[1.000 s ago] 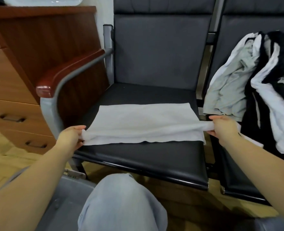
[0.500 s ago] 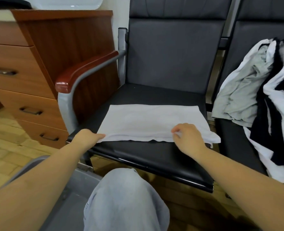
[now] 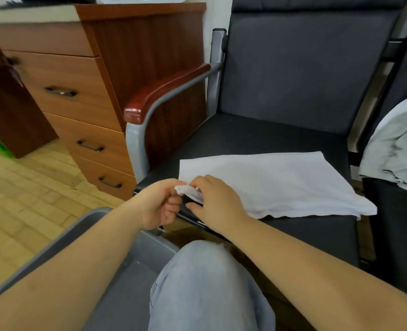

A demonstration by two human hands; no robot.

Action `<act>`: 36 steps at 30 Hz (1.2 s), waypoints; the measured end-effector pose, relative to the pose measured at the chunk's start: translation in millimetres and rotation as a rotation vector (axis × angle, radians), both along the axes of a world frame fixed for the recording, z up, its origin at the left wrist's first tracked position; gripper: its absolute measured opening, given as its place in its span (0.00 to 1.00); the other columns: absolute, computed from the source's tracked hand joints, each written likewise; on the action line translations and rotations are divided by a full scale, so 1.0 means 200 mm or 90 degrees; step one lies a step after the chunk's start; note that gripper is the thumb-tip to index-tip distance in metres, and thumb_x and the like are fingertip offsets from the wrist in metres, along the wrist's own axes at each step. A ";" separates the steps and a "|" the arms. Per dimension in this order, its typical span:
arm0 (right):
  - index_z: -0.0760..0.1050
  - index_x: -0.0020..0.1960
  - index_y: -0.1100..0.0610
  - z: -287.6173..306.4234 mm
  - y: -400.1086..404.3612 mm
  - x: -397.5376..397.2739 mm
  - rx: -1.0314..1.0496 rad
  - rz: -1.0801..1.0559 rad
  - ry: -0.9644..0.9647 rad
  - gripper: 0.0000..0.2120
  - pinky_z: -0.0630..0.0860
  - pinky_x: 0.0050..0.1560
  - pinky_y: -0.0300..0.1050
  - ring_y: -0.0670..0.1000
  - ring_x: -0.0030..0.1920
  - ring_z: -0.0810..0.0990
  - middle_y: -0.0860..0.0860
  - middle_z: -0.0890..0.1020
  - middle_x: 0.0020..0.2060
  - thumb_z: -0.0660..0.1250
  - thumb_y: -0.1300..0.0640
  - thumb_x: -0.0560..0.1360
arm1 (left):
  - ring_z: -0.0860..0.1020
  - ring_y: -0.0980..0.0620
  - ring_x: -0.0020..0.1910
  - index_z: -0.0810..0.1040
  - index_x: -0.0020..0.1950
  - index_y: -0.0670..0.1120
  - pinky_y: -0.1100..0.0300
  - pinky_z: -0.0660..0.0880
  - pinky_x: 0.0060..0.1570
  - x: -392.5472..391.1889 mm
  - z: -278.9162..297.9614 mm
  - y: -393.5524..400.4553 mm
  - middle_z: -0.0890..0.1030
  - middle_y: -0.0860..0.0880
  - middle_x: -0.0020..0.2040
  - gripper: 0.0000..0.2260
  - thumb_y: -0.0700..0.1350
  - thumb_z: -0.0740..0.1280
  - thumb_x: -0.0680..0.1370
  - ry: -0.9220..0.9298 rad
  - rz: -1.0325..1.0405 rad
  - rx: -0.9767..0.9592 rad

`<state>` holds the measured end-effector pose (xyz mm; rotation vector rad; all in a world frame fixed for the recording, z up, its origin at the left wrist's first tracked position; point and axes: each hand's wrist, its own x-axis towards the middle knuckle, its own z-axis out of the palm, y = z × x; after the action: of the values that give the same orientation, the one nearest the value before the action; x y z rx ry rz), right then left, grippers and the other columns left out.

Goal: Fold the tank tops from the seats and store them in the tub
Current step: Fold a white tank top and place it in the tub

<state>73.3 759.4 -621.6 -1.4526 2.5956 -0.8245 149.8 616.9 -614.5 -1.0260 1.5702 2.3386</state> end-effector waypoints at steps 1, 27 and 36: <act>0.71 0.63 0.51 0.01 0.00 0.00 -0.005 0.001 -0.013 0.16 0.73 0.53 0.42 0.50 0.53 0.76 0.50 0.77 0.56 0.64 0.48 0.78 | 0.63 0.57 0.24 0.76 0.31 0.45 0.68 0.62 0.23 0.01 0.01 0.00 0.67 0.51 0.27 0.17 0.50 0.63 0.79 0.000 -0.021 -0.007; 0.69 0.43 0.40 0.14 0.34 0.04 -0.288 -0.036 -0.362 0.04 0.75 0.38 0.27 0.38 0.43 0.80 0.33 0.76 0.41 0.64 0.45 0.76 | 0.84 0.52 0.39 0.75 0.63 0.41 0.64 0.78 0.28 -0.13 0.13 0.06 0.83 0.44 0.45 0.15 0.41 0.68 0.77 0.092 0.312 -0.014; 0.73 0.47 0.44 0.19 0.61 -0.18 -0.366 -0.216 -0.345 0.06 0.78 0.41 0.33 0.42 0.36 0.83 0.44 0.83 0.37 0.62 0.43 0.76 | 0.81 0.51 0.41 0.75 0.64 0.39 0.65 0.77 0.26 -0.51 0.29 0.36 0.79 0.44 0.46 0.14 0.41 0.65 0.79 0.136 0.256 -0.083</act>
<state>36.9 882.2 -584.1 -0.6834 2.2849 -1.8201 48.1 688.2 -556.8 -1.2587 1.7485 2.7169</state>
